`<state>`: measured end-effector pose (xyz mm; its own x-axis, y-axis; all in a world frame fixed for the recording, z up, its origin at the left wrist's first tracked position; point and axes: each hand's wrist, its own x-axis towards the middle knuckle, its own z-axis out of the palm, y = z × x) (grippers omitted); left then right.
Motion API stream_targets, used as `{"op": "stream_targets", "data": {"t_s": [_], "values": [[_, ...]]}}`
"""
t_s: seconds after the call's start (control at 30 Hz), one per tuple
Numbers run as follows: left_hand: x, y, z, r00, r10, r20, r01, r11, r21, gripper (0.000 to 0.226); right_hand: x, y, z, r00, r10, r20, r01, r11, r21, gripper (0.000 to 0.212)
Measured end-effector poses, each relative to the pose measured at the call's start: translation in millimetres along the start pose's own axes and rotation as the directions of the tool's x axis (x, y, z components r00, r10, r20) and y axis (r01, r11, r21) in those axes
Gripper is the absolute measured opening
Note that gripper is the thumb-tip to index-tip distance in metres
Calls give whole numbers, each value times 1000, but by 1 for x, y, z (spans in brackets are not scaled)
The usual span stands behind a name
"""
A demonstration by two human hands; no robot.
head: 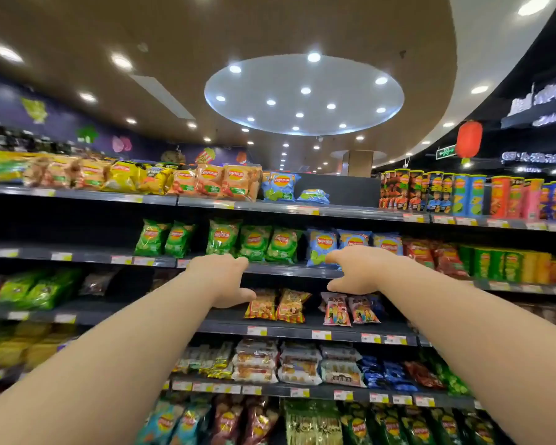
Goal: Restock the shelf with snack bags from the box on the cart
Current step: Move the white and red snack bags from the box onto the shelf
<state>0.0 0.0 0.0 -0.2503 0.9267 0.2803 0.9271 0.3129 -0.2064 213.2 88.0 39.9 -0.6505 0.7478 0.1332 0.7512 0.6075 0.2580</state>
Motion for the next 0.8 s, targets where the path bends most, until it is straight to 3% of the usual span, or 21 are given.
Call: {"op": "stream_targets", "data": {"t_s": [0.33,0.5,0.8], "values": [[7,-145,60,981,-138,138,131,990,56,65,107,-128,6,991,-131,31,132,991,-15,63],[7,-229,89,967,-212,140,204,976,73,68,162,-204,3,978,-204,33,205,978,-31,64],[-27,-361,133,915,-340,216,314,938,146,68,244,-352,-1,916,-399,37,400,916,-16,64]]}}
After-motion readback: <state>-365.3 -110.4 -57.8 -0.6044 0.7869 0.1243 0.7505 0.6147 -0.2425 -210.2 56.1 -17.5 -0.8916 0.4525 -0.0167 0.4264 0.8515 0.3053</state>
